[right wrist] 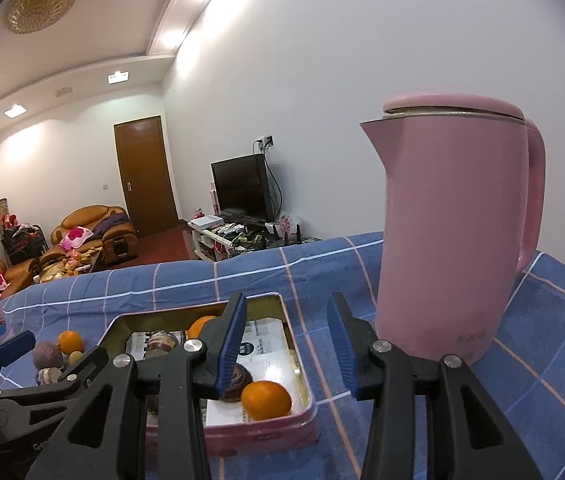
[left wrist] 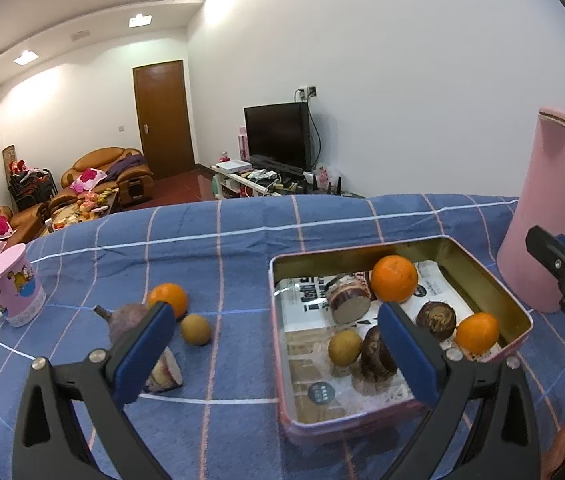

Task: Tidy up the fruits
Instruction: 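Move both open grippers back toward the remaining loose items, then grasp a striped purple-white cylinder with the right gripper while the left grasps a large purple fruit, then carry the cylinder with the right gripper while the left carries the purple fruit over the tin, then open the left gripper releasing the purple fruit into the tin while the right releases the cylinder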

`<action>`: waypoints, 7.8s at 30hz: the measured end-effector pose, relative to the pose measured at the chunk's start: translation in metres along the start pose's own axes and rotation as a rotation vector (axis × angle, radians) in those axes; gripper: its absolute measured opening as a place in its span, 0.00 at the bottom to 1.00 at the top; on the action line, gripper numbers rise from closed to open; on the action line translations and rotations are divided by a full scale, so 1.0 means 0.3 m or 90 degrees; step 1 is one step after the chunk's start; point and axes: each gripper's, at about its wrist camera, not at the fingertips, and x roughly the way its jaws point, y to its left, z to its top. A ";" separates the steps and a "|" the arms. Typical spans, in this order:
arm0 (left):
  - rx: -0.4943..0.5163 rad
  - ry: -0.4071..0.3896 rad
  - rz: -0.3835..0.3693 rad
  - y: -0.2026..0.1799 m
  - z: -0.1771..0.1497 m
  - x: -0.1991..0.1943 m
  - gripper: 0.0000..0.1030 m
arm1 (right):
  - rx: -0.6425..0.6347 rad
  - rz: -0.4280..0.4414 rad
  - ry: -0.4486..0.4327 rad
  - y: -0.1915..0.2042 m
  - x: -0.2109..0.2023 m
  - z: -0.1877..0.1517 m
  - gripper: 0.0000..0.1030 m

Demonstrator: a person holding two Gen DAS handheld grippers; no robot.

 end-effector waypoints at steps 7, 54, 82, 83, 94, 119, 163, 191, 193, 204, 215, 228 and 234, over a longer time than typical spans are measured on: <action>-0.007 0.003 0.006 0.064 -0.009 -0.015 1.00 | -0.004 0.008 0.003 0.051 -0.024 -0.019 0.43; -0.134 0.090 0.203 0.807 -0.079 0.092 1.00 | -0.175 0.245 0.259 0.808 0.135 -0.189 0.43; -0.113 0.086 0.199 0.774 -0.081 0.089 1.00 | -0.194 0.208 0.338 0.885 0.218 -0.239 0.31; -0.111 0.082 0.196 0.769 -0.082 0.086 1.00 | -0.188 0.211 0.317 0.875 0.195 -0.229 0.31; -0.074 0.059 0.082 0.689 -0.074 0.068 1.00 | -0.178 0.208 0.127 0.663 -0.057 -0.157 0.31; -0.120 0.230 -0.078 0.482 -0.045 0.313 0.50 | -0.113 0.204 0.143 0.492 -0.013 -0.098 0.31; -0.039 0.048 0.064 0.159 -0.087 -0.089 0.50 | -0.148 0.126 0.115 0.276 -0.026 -0.085 0.31; -0.002 0.088 -0.072 -0.145 0.034 0.119 0.50 | -0.118 0.031 0.127 0.027 0.160 0.009 0.31; 0.000 0.097 -0.070 -0.146 0.036 0.139 0.50 | -0.118 0.043 0.144 0.033 0.192 0.012 0.31; -0.018 0.129 -0.087 -0.130 0.042 0.188 0.50 | -0.122 0.135 0.253 0.072 0.317 -0.020 0.31; -0.020 0.106 -0.079 -0.123 0.038 0.158 0.58 | -0.057 0.204 0.257 0.031 0.315 -0.019 0.32; -0.047 0.007 -0.094 -0.076 0.065 0.043 1.00 | 0.097 0.276 0.217 -0.065 0.280 0.007 0.42; -0.048 -0.012 -0.052 -0.048 0.070 0.029 1.00 | 0.045 0.185 0.098 -0.055 0.187 0.033 0.55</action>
